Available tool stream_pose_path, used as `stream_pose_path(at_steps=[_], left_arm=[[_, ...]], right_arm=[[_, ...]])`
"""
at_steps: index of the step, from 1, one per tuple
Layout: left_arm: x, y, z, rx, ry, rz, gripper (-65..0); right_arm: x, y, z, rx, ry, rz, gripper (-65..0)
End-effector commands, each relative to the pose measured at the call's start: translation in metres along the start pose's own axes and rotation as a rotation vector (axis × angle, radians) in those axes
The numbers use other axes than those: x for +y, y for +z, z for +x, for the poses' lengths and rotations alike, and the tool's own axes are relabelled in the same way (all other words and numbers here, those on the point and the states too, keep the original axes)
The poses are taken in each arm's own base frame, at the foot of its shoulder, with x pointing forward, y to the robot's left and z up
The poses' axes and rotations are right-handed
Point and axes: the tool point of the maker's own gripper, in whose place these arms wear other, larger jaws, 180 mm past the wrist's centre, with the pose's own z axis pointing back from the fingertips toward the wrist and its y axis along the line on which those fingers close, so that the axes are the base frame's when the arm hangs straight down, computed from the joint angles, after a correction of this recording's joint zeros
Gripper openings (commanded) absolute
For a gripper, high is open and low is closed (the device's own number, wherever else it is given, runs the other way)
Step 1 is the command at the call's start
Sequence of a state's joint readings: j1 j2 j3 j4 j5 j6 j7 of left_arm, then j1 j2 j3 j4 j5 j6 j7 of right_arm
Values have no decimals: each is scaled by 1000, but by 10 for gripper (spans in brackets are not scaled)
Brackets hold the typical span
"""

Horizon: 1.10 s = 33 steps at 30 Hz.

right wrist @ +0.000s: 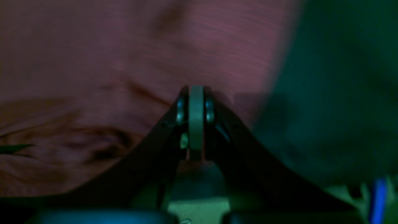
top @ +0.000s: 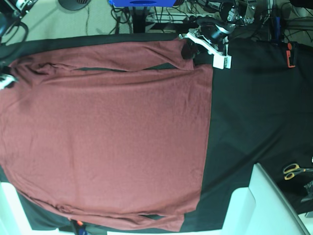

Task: Fold the T-shirt properly
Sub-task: 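Drag the held sleeve with the left gripper diagonally across the shirt body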

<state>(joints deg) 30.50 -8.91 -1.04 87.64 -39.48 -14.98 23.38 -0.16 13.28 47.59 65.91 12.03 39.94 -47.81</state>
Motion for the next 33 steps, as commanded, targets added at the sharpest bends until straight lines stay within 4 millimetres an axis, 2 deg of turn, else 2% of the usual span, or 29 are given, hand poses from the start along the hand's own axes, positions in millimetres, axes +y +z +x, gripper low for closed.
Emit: stream_pose_path(at_steps=[1, 6, 13, 21, 25, 28, 33], left_arm=[[-5, 2, 6, -26, 0, -18, -650], [-5, 2, 7, -28, -1, -18, -650], [-5, 2, 8, -30, -1, -17, -650], [-6, 3, 10, -34, -4, -20, -650], [-18, 9, 19, -62, -26, -43, -650], [-33, 16, 34, -101, -55, -74, -650], [-59, 25, 52, -66, -144, -126, -650]], right_arm=[[-9, 6, 13, -32, 7, -16, -648], [-6, -1, 10, -18, -14, 4, -648], [-5, -1, 16, -50, -7, 4, -648], [-7, -11, -2, -1, -44, 27, -648], [-6, -12, -3, 3, -46, 29, -648], [-6, -12, -3, 3, -46, 29, -648], [-6, -12, -3, 3, -46, 29, -648]])
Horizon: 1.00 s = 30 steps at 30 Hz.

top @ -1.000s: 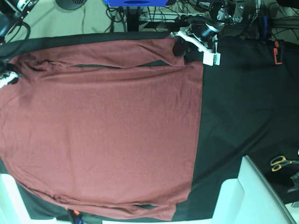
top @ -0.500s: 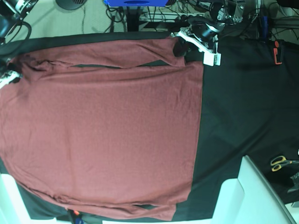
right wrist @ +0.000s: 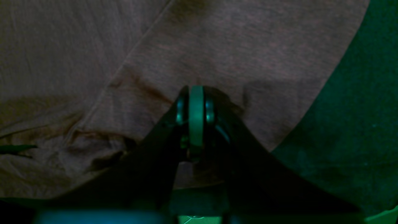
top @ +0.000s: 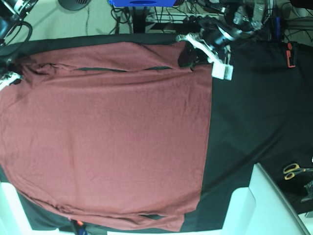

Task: Fold the T-shirt properly
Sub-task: 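Drag the held sleeve with the left gripper diagonally across the shirt body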

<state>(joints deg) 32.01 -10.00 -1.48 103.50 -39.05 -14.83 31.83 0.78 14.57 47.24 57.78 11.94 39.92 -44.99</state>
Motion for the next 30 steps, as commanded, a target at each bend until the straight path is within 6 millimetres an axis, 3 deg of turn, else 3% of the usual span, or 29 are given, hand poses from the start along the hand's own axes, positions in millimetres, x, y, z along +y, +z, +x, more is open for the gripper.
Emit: stream_pose_path(at_steps=[1, 8, 13, 21, 30], left_arm=[[-10, 3, 17, -44, -18, -30, -650], [2, 12, 71, -110, -91, 16, -650], [12, 10, 106, -139, -128, 42, -650], [11, 1, 152, -190, -114, 70, -650], [-20, -15, 178, -222, -165, 0, -650]], right_arm=[[-6, 7, 16, -38, 11, -14, -648], [-5, 6, 15, -35, 11, -11, -648], [-4, 5, 14, -33, 10, -9, -648], [-4, 5, 13, -32, 9, -7, -648], [-4, 5, 13, -31, 11, -9, -648]])
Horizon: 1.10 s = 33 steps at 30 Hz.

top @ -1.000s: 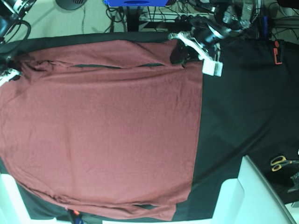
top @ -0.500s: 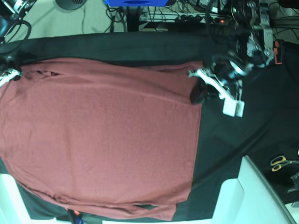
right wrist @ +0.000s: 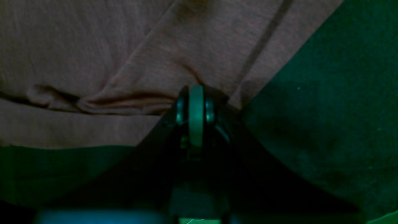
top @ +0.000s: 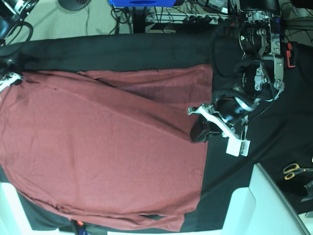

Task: Fold the T-shirt properly
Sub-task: 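Drag the held sleeve with the left gripper diagonally across the shirt body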

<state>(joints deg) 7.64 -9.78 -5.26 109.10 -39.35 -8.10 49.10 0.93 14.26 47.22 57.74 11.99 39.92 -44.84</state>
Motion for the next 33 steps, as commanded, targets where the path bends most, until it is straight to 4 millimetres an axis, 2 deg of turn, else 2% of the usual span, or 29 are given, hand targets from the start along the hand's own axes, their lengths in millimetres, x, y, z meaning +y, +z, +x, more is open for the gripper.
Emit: stream_pose_path(at_steps=[1, 11, 16, 21, 29, 33], left_arm=[[-4, 2, 14, -46, -8, -13, -650], [-4, 2, 15, -49, -9, -13, -650], [-2, -5, 29, -72, -15, -16, -650], [10, -22, 33, -54, 11, -4, -650], [-3, -64, 15, 58, -1, -59, -650], [-5, -78, 18, 42, 26, -66, -650]], right_arm=[[-7, 7, 13, -28, 14, -16, -648], [-5, 8, 27, -50, 20, -13, -648], [-4, 7, 27, -52, 19, -10, -648], [-4, 7, 27, -52, 19, -10, -648], [-3, 7, 28, -53, 18, -8, -648], [-3, 7, 28, -53, 18, -8, -648]])
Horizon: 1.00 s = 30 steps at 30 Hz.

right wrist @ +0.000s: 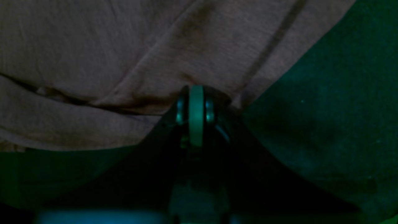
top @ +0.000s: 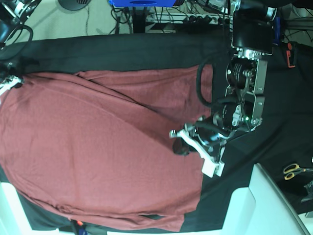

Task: Fold the T-shirt properly
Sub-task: 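Drag the held sleeve with the left gripper diagonally across the shirt body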

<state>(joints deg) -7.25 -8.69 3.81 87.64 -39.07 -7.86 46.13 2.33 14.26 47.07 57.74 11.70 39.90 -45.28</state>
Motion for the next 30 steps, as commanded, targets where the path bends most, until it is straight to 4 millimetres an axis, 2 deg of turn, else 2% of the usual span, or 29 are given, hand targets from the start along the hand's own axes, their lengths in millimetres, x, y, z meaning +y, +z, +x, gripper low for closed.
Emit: stream_pose_path(at_steps=[1, 3, 8, 11, 25, 28, 30], left_arm=[[-7, -1, 21, -67, -5, -25, -650], [-5, -6, 27, -76, 0, -23, -650], [-20, -26, 24, -26, -42, -55, -650], [-29, -32, 37, -51, -44, -73, -650], [-47, -31, 96, -170, -97, -103, -650], [-46, -39, 96, -155, -81, -99, -650], [-35, -48, 87, -119, -75, -66, -650]], right_arm=[[-7, 7, 17, -42, 12, -14, -648], [-6, 6, 17, -41, 10, -11, -648], [-5, 6, 16, -40, 10, -10, -648], [-5, 6, 16, -40, 10, -10, -648], [-5, 6, 16, -41, 9, -9, -648], [-5, 6, 16, -41, 9, -9, -648], [-5, 6, 16, -41, 9, -9, -648]])
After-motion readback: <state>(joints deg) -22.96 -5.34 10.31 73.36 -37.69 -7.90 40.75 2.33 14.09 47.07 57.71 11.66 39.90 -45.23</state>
